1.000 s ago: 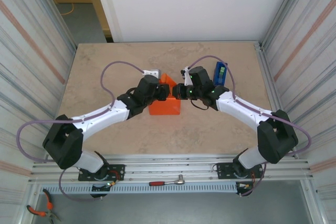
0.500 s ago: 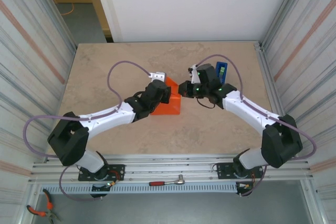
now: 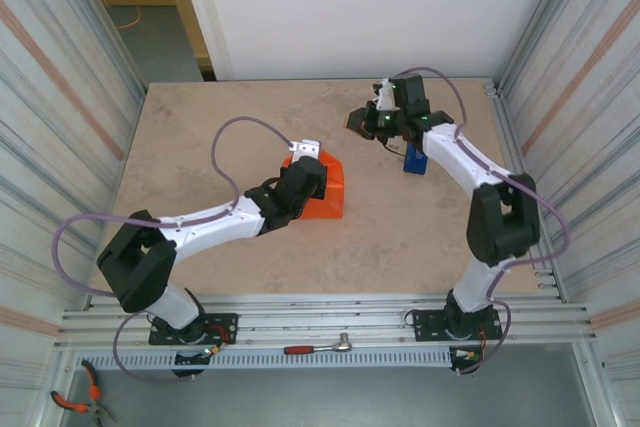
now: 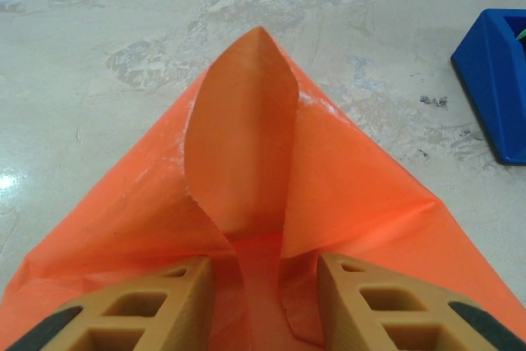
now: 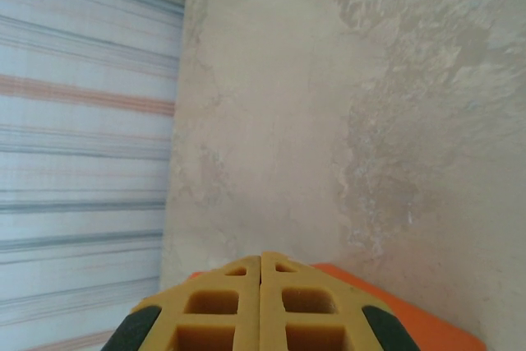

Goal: Wrap the gift box in paper

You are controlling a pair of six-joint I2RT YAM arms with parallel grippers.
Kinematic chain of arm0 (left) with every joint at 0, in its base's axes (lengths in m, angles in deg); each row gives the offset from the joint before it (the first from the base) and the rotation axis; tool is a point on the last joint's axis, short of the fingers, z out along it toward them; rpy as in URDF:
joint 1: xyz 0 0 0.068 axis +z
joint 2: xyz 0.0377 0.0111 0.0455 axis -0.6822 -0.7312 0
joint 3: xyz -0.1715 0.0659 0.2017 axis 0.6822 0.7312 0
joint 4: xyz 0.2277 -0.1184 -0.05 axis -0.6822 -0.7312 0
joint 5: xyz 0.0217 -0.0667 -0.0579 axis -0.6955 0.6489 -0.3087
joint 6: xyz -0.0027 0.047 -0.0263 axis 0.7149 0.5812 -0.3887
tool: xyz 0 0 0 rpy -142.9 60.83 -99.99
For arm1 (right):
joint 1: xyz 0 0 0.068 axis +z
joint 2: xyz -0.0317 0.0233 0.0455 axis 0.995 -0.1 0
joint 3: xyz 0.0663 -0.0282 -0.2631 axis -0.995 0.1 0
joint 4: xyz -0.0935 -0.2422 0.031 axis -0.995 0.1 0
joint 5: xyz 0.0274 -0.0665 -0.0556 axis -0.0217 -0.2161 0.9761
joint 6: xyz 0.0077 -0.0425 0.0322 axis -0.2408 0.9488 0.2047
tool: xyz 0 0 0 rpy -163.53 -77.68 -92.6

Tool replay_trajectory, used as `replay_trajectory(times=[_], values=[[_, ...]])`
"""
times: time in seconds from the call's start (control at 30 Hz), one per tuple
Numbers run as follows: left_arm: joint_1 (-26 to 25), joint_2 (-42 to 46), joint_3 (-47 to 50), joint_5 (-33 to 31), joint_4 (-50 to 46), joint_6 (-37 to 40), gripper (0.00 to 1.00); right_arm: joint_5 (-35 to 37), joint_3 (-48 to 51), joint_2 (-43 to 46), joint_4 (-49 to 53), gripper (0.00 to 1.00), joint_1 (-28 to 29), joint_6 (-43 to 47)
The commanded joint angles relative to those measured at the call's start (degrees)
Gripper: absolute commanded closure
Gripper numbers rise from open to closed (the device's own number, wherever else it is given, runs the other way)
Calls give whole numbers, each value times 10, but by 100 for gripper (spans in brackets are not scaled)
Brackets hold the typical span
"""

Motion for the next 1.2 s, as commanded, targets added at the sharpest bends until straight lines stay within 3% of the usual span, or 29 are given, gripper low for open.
replay_trajectory(times=[0.0,0.3,0.6,1.17], values=[[-8,-46,31,38,-114,-16,61,-64,-50,-62,14,100,14,-33],[-10,-52,29,34,-121,-19,61,-84,-79,-127,29,100,74,-24],[-9,-56,30,35,-123,-25,61,-80,13,-72,0,100,89,-17],[-9,-57,29,37,-127,-35,61,-50,95,20,3,100,87,-5]])
